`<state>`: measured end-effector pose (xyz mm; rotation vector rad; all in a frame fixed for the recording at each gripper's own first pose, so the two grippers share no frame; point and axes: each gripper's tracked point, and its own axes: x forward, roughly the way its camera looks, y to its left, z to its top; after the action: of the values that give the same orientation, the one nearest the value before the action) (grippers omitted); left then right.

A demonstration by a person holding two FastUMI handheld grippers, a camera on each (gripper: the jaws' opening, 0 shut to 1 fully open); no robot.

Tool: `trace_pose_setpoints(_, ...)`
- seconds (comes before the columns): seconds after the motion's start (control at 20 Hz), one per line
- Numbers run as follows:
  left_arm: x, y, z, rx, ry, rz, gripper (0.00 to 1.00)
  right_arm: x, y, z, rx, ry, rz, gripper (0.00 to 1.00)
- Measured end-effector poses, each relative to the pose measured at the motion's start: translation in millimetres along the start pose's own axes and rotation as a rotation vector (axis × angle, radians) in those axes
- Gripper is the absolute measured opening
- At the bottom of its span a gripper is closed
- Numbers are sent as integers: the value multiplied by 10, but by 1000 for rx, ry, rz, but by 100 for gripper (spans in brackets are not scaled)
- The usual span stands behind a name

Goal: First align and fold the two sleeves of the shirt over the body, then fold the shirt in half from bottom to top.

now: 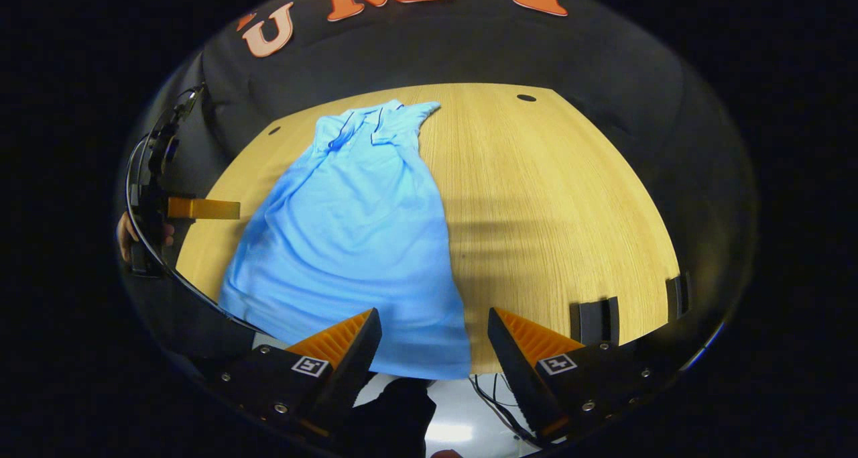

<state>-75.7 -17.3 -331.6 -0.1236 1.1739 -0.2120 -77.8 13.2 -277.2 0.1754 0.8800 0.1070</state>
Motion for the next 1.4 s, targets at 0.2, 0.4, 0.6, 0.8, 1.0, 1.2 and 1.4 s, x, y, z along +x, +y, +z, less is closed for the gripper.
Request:
trace_pose_setpoints(0.2,-187,35,-554,-18,29,4,100,47,65,-245,-55,40,-3,98)
trace_pose_setpoints(0.4,-207,-1,-975,4,58,5,100,83,90,-452,-59,66,-12,98)
trace_pose_setpoints(0.6,-134,59,-1133,41,57,62,100,157,105,-593,-36,85,-34,98)
trace_pose_setpoints(0.8,-43,78,-1274,9,73,95,100,197,53,-542,-66,67,-60,97)
trace_pose_setpoints(1.0,29,30,-1205,14,27,130,98,234,60,-529,-45,66,-73,71)
trace_pose_setpoints(1.2,88,-182,-1163,26,29,110,43,261,146,-467,-45,42,-51,16)
trace_pose_setpoints(1.4,104,-217,-1161,-33,38,96,9,250,219,-504,13,56,-10,5)
